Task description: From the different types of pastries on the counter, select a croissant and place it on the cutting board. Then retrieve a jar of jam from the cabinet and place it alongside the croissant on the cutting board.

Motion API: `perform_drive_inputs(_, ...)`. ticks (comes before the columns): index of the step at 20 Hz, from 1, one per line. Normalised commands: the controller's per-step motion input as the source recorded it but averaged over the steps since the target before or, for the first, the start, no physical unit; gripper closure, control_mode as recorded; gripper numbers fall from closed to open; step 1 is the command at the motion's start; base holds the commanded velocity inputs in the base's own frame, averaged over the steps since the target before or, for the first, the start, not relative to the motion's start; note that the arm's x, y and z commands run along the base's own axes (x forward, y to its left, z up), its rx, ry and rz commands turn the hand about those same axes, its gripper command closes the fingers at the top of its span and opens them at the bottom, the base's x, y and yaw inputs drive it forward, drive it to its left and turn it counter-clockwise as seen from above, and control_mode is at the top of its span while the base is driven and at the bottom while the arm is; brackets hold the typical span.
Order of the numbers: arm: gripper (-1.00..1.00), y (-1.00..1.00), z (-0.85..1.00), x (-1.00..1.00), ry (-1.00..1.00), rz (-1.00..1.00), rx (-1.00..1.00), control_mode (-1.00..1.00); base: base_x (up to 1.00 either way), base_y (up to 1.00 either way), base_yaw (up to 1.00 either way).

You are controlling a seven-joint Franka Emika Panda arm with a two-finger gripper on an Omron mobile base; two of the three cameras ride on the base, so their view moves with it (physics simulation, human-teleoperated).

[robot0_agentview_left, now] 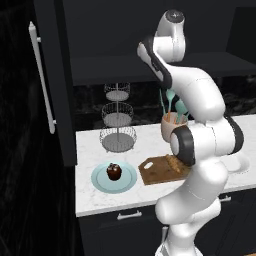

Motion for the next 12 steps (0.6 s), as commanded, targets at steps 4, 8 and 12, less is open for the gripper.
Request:
perform_drive_inputs(4,-1.0,0.0,0.1,0.36,0.03,0.0,0.11,-1.0,0.0,0.0,0.0)
perform_drive_inputs(8,-1.0,0.0,0.0,0.17,0.0,-0.03,0.0,-1.0,0.0,0.0,0.0)
perform_drive_inputs(12,1.0,0.02,0.0,0.08,0.01,-0.03,0.0,-1.0,0.0,0.0,0.0)
